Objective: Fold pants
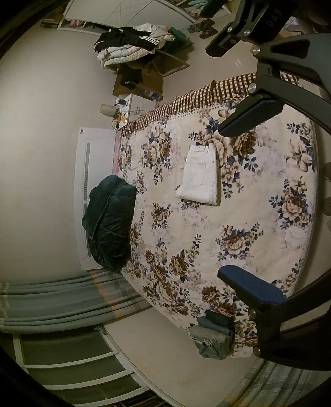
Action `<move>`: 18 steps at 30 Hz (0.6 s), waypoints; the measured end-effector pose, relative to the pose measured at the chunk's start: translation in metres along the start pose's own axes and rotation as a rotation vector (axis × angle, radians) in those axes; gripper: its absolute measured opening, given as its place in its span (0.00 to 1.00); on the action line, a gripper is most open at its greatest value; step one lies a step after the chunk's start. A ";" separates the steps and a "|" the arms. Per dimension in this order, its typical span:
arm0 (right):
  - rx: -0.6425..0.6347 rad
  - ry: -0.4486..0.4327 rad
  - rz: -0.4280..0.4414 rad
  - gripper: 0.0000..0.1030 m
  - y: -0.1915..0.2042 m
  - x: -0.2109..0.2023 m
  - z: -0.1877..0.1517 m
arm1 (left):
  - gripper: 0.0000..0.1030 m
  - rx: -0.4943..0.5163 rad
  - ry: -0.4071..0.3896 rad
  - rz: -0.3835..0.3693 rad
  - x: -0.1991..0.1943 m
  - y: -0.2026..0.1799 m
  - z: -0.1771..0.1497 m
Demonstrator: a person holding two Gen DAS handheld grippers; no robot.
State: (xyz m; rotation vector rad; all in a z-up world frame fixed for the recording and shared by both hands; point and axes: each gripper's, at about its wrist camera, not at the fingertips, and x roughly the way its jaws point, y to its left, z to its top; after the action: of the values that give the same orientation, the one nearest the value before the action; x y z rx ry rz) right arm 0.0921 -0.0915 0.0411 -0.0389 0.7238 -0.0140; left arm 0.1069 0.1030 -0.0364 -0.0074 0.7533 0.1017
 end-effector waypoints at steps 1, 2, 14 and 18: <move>0.000 0.001 0.001 1.00 0.000 0.000 0.000 | 1.00 -0.001 0.000 0.000 0.000 0.000 0.000; 0.002 0.001 0.003 1.00 0.000 0.000 0.000 | 1.00 0.000 -0.001 0.001 0.000 0.000 0.000; 0.001 0.001 0.001 1.00 -0.001 -0.001 0.000 | 1.00 0.000 0.002 -0.001 0.002 0.000 0.003; 0.000 0.001 0.001 1.00 -0.001 -0.001 0.000 | 1.00 0.001 0.003 -0.004 0.002 0.000 0.003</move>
State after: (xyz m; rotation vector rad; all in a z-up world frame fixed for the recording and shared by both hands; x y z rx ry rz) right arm 0.0918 -0.0922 0.0417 -0.0383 0.7251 -0.0133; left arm 0.1103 0.1037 -0.0353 -0.0086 0.7560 0.0974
